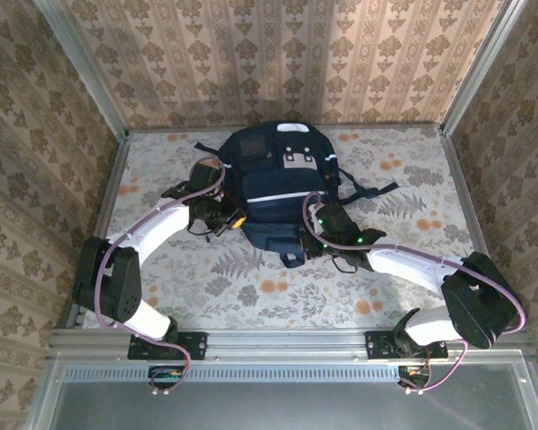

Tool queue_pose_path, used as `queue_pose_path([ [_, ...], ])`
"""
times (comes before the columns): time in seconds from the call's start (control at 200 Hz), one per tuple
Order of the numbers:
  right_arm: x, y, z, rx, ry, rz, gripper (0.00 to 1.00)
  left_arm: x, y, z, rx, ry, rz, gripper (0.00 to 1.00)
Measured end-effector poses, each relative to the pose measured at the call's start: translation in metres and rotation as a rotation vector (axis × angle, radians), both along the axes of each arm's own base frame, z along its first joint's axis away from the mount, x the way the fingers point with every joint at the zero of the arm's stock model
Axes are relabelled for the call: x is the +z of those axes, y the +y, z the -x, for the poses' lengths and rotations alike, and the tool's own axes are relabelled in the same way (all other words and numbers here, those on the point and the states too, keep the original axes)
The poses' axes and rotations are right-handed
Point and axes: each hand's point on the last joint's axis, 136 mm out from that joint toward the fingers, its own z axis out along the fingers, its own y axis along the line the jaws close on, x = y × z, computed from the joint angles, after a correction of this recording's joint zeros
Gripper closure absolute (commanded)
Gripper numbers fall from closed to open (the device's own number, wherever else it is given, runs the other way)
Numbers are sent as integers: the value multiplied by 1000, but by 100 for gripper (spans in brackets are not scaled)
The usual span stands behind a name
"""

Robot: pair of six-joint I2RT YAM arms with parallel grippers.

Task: Pack the student bag

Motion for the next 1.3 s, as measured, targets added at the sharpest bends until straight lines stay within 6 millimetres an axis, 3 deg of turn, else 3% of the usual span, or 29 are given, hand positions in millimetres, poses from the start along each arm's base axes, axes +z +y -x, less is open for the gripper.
queue_pose_path([
  [0.215,1,4,3,35,-7,13,100,0,20,-10,20,-16,-18,100],
  [0.27,3,17,6,60,-8,5,100,3,33,-17,40,-22,-28,85],
  [0.355,5,50,4,82,12,-52,100,16,56,-33,86,-52,-46,67],
  [0.475,-4,104,-5,95,80,-123,100,38,95,-58,171,-119,-61,57],
  [0.545,-6,139,-10,122,102,-152,100,45,116,-57,221,-129,-70,55],
  [0.63,0,178,-14,162,94,-195,100,57,125,-47,246,-151,-77,54],
  [0.69,6,194,-12,182,86,-223,100,66,124,-37,244,-170,-71,54],
  [0.77,11,200,-10,191,83,-238,100,68,118,-21,241,-171,-53,54],
  [0.945,12,201,-12,185,81,-250,100,31,87,12,189,-40,-41,53],
  [1.155,4,197,-9,178,87,-255,100,-4,63,14,144,71,-67,54],
  [1.3,2,196,-8,177,84,-258,100,-14,59,4,140,99,-78,58],
])
